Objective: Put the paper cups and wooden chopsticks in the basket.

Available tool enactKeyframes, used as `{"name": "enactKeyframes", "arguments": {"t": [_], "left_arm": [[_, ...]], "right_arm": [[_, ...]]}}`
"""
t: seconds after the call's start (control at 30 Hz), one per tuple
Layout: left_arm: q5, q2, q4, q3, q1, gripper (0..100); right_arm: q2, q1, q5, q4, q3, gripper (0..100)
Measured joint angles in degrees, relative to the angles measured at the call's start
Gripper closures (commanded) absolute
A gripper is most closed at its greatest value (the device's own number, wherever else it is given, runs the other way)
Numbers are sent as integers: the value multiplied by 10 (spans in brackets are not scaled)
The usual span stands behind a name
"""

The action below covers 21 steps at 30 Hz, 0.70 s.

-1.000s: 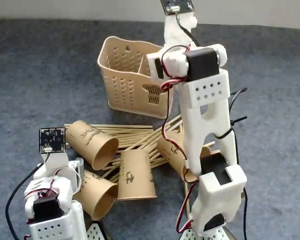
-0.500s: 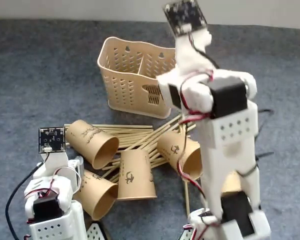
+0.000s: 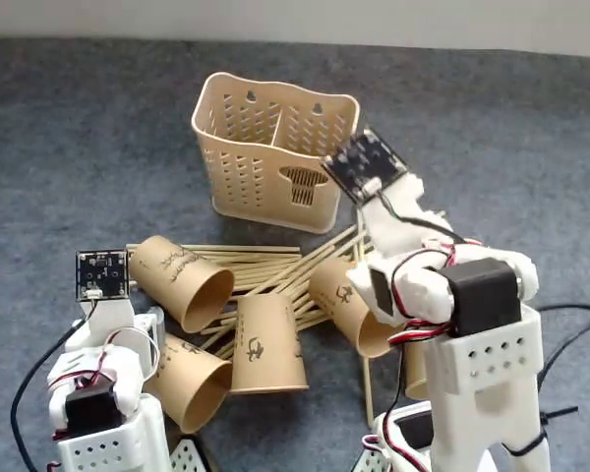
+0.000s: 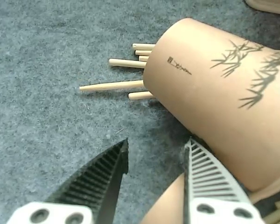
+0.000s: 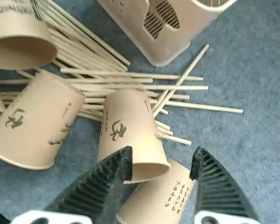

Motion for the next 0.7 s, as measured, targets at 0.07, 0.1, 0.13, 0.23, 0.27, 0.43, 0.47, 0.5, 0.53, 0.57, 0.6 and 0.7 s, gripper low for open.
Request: {"name": "enactKeyframes", "arguments": {"t": [0.07,0.1,0.13,0.23,0.27,0.43,0.47,0.5,0.53,0.57,0.6,0.7], "left_arm": [[0,0,0,0,0,800],[0,0,0,0,0,800],[0,0,0,0,0,800],[0,0,0,0,0,800],[0,0,0,0,0,800],[0,0,0,0,0,800],[0,0,0,0,0,800],[0,0,0,0,0,800],[0,0,0,0,0,800],[0,0,0,0,0,800],[0,0,0,0,0,800],[0,0,0,0,0,800]], "right_arm": [[-8,25,32,0,33,789],[-10,35,48,0,47,789],[-11,44,64,0,61,789],[-13,66,101,0,91,789],[-13,71,113,0,98,789],[-14,76,159,0,146,789],[-14,75,167,0,156,789],[-14,74,173,-1,167,789],[-14,74,177,-5,178,789],[-14,74,178,-17,189,789],[-14,74,181,-30,201,789],[-14,74,181,-71,239,789]]}}
